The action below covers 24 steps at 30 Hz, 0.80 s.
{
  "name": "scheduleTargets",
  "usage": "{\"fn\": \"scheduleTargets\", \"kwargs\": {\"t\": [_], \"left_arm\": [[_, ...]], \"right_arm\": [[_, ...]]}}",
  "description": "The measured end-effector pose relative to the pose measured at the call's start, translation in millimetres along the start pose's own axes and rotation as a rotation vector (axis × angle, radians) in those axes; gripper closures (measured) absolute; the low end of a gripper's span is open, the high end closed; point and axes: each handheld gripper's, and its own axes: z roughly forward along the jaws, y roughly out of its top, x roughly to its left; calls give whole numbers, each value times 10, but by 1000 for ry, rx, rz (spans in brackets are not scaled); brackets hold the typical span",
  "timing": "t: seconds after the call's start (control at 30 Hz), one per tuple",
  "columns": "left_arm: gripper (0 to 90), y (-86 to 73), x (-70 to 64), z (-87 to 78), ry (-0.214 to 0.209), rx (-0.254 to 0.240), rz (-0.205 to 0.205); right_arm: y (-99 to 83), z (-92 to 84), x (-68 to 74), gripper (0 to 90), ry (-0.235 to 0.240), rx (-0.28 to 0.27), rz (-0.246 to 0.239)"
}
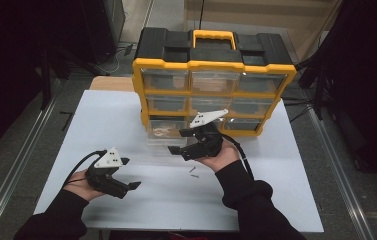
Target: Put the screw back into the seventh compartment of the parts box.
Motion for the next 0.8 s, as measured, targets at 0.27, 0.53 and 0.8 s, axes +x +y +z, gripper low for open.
{"fn": "scheduleTargets", "kwargs": {"t": [0.27,0.53,0.8], "left_arm": [[140,-11,5,-18,6,-3,2],[140,-8,-2,-17,4,4,3],[140,-8,-5,-16,4,3,4]], "right_arm": [[-82,-51,-4,239,32,8,-11],[-141,-169,28,271,-11,-15,-42],[-272,-243,11,270,-14,-2,-21]]}}
